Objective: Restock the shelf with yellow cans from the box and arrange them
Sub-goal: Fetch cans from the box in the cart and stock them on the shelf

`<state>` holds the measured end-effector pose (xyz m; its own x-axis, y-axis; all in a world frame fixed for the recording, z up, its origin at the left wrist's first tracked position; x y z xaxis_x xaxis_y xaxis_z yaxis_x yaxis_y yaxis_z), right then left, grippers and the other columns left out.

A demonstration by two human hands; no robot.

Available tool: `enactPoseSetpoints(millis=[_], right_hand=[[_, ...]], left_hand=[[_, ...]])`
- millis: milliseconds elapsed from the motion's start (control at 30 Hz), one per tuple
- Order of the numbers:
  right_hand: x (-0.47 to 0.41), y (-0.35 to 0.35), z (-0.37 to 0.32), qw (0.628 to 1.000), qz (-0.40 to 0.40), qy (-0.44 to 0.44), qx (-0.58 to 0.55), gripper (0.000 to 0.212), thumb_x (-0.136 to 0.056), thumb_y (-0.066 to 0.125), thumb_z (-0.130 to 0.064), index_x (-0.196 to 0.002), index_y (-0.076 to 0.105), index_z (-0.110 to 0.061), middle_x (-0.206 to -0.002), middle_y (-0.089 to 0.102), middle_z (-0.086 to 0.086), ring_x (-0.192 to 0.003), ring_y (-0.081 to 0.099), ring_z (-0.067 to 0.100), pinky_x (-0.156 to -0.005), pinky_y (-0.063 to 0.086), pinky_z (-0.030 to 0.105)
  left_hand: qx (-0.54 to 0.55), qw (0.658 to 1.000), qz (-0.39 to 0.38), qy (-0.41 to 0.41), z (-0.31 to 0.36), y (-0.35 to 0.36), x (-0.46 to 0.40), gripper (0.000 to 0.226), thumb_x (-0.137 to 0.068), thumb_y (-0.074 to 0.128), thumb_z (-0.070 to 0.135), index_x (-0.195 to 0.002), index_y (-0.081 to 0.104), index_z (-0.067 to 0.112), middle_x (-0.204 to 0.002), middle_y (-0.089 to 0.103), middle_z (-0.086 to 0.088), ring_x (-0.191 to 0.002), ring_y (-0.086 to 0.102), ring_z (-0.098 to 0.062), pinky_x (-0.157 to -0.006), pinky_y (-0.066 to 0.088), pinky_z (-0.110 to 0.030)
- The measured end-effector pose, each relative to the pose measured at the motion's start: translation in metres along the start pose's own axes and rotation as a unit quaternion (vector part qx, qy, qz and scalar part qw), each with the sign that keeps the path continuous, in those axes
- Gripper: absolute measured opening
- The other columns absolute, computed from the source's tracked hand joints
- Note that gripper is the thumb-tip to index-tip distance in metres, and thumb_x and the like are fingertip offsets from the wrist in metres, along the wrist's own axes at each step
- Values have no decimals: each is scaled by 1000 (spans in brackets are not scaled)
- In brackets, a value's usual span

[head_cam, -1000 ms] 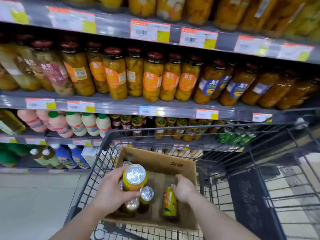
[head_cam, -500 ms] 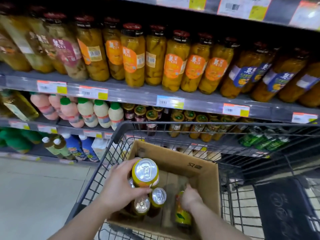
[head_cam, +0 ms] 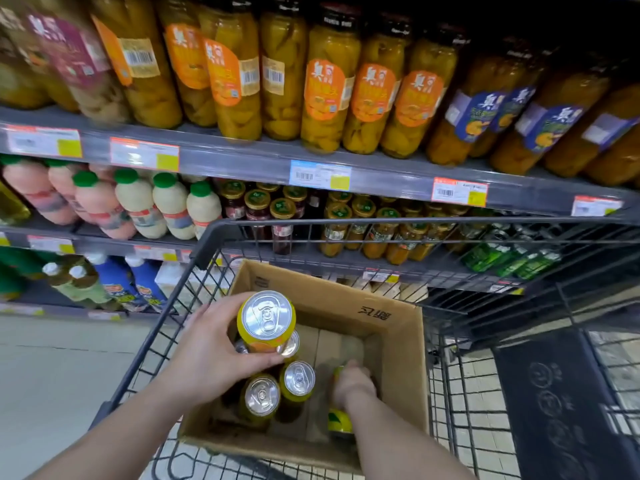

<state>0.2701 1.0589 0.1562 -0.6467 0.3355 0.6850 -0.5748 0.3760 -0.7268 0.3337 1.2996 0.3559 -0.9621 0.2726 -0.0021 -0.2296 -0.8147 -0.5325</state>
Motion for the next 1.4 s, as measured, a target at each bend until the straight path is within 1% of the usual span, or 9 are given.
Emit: enactPoseSetpoints(millis=[133, 433, 600, 767, 900, 1067, 1167, 1267, 1400], right_hand=[[7, -11, 9, 989, 42, 28, -137, 65, -94, 58, -24, -147, 24, -9, -144, 37, 15, -131, 47, 28, -101, 41, 29], [81, -76, -11, 969, 83, -56, -224, 69, -69, 83, -26, -127, 46, -16, -127, 40, 8, -120, 51, 27, -103, 39, 26], [136, -145, -13, 939, 132, -130, -289, 62, -71, 80, -16, -123, 47, -27, -121, 48, 4, -98, 53, 20, -85, 45, 27], [181, -209, -16, 922, 176, -178, -295, 55, -71, 80, -13, -111, 45, -29, -109, 56, -3, -104, 57, 22, -78, 42, 25], [213, -249, -22, 922, 193, -199, -269, 66, -72, 81, -19, -128, 45, -22, -118, 59, 0, -111, 57, 24, -83, 45, 29], [252, -294, -39, 906, 202, -250, -276, 74, -72, 83, -18, -134, 43, -20, -125, 58, 3, -116, 54, 23, -81, 38, 25], [275, -315, -60, 895, 211, -286, -269, 72, -73, 83, -18, -134, 44, -19, -128, 57, 3, -119, 52, 23, -82, 36, 24], [293, -325, -82, 883, 205, -312, -285, 73, -74, 83, -18, -135, 43, -19, -124, 56, -3, -115, 52, 17, -85, 37, 25], [316, -334, -120, 870, 204, -341, -292, 76, -73, 84, -21, -136, 41, -22, -115, 51, -9, -105, 49, 11, -83, 39, 27]], left_hand=[[8, 1000, 1, -5, 4, 0, 5, 85, -43, 74, 80, -118, 53, 47, -118, 59, 26, -115, 56, -7, -105, 38, -52], [36, 996, -18, -79, 28, -10, 20, 83, -39, 81, 73, -115, 54, 51, -117, 63, 19, -113, 58, -7, -102, 44, -44], [38, 994, -27, -101, 58, -25, 30, 87, -37, 83, 70, -116, 56, 44, -111, 67, 18, -107, 61, -4, -98, 48, -41], [46, 994, -10, -98, 110, -48, 34, 67, -50, 93, 40, -105, 55, 44, -105, 67, 16, -95, 63, 2, -88, 48, -28], [46, 996, 6, -78, 156, -71, 34, 67, -63, 89, 24, -114, 47, 36, -104, 61, 13, -98, 59, -11, -80, 42, -22], [44, 995, 46, -76, 184, -101, 36, 65, -63, 89, 28, -115, 50, 36, -102, 63, 13, -90, 60, -8, -74, 45, -25], [68, 992, 75, -73, 190, -122, 41, 67, -62, 89, 26, -115, 49, 37, -106, 63, 13, -100, 59, -8, -89, 45, -26], [72, 990, 90, -78, 191, -139, 48, 70, -63, 89, 27, -122, 52, 29, -109, 62, 8, -102, 57, -9, -87, 40, -24], [85, 986, 117, -80, 181, -172, 58, 67, -62, 89, 25, -120, 55, 28, -101, 65, 15, -91, 57, 6, -82, 45, -20]])
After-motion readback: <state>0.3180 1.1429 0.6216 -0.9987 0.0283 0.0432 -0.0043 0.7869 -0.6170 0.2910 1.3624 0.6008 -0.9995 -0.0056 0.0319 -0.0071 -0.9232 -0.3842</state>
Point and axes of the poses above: each hand's wrist, its own x-axis away from the middle knuckle, its own y-axis out of the palm, z = x × y, the point moved 10 cm from there along -x, towards the middle knuckle
